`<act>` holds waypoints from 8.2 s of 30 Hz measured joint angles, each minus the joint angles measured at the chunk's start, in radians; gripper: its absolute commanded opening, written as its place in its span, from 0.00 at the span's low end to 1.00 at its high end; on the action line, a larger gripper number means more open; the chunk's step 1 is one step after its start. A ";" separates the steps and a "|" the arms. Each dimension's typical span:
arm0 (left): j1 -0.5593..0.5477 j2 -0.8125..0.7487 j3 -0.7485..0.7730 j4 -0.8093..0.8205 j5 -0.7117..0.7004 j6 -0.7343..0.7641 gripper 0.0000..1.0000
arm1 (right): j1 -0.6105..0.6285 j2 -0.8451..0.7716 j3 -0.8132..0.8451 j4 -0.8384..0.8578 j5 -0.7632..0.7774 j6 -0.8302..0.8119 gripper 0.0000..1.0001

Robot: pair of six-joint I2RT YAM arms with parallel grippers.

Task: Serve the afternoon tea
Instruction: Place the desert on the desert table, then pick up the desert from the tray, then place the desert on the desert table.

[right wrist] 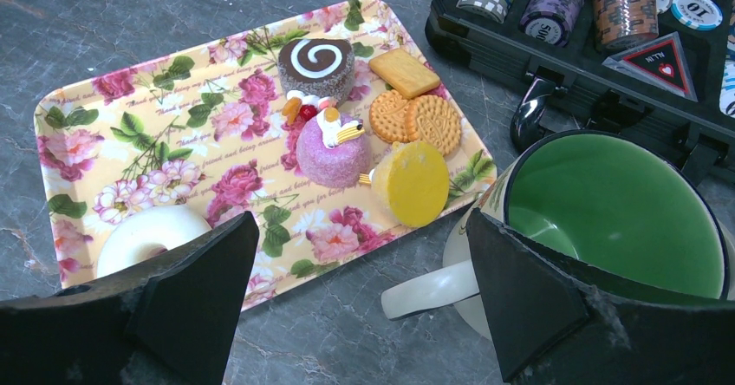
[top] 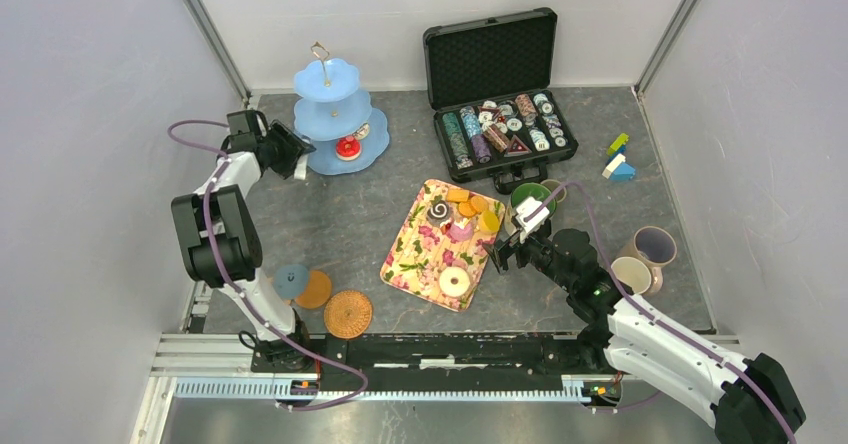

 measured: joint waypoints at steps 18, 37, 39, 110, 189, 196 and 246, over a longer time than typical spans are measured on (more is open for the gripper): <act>0.076 -0.547 -0.334 -0.060 -0.244 -0.017 0.55 | 0.000 -0.002 0.000 0.000 -0.001 0.000 0.98; -0.800 -0.987 -0.346 -0.253 -0.435 0.421 0.63 | 0.000 0.002 0.000 0.000 0.009 0.000 0.98; -0.988 -0.923 -0.320 -0.313 -0.489 0.510 0.64 | 0.000 0.000 0.000 0.000 0.021 0.000 0.98; -1.425 -0.277 -0.192 -0.708 -0.633 0.786 1.00 | 0.000 -0.104 -0.013 -0.001 0.166 0.010 0.98; -1.369 -0.021 -0.025 -0.659 -0.594 0.848 0.43 | 0.000 -0.104 -0.013 -0.001 0.163 0.011 0.98; -1.370 -0.164 -0.064 -0.669 -0.629 0.846 0.38 | 0.000 -0.105 -0.013 0.000 0.165 0.011 0.98; -0.470 -0.372 -0.140 -0.549 -0.728 0.538 0.37 | 0.000 -0.196 -0.045 0.007 0.234 0.037 0.98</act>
